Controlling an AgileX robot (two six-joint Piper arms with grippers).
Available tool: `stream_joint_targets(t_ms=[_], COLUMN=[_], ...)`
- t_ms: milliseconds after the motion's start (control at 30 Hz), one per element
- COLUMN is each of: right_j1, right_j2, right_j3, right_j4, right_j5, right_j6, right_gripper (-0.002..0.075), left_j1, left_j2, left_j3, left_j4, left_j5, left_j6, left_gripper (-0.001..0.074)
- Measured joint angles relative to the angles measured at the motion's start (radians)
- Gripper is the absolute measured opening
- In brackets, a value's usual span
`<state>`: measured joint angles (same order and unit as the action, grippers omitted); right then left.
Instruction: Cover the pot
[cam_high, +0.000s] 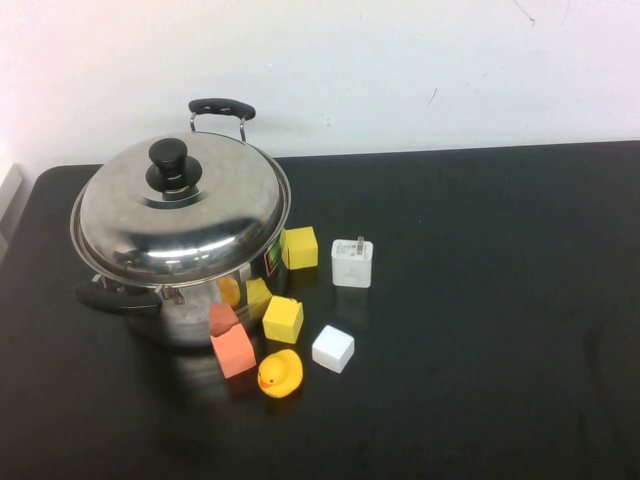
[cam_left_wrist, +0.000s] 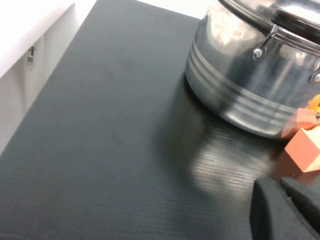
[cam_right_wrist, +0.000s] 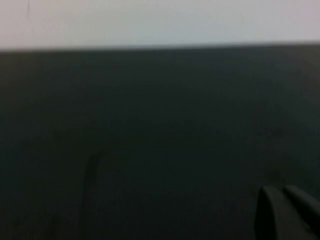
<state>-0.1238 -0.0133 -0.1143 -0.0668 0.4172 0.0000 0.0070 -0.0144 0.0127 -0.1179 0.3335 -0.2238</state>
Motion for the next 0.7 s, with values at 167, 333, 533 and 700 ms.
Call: stream_joint_targets(t_ms=[167, 333, 533, 700], right_j1=[-0.004, -0.004, -0.004, -0.004], right_j2=[0.000, 0.000, 0.000, 0.000], right_j3=[0.117, 0.130, 0.130, 0.130], right_j4=[0.024, 0.047, 0.047, 0.047], right_j5=[-0.003, -0.062, -0.064, -0.064], right_j6=[0.000, 0.000, 0.000, 0.101], right_gripper=[-0.0002, -0.0002, -0.0002, -0.0002], left_j1=[0.000, 0.000, 0.000, 0.000], left_j2=[0.000, 0.000, 0.000, 0.000], left_j3=[0.000, 0.000, 0.000, 0.000], left_j4=[0.000, 0.000, 0.000, 0.000], left_j5=[0.000, 0.000, 0.000, 0.000], left_j6=[0.000, 0.000, 0.000, 0.000], left_gripper=[-0.0002, -0.0002, -0.0002, -0.0002])
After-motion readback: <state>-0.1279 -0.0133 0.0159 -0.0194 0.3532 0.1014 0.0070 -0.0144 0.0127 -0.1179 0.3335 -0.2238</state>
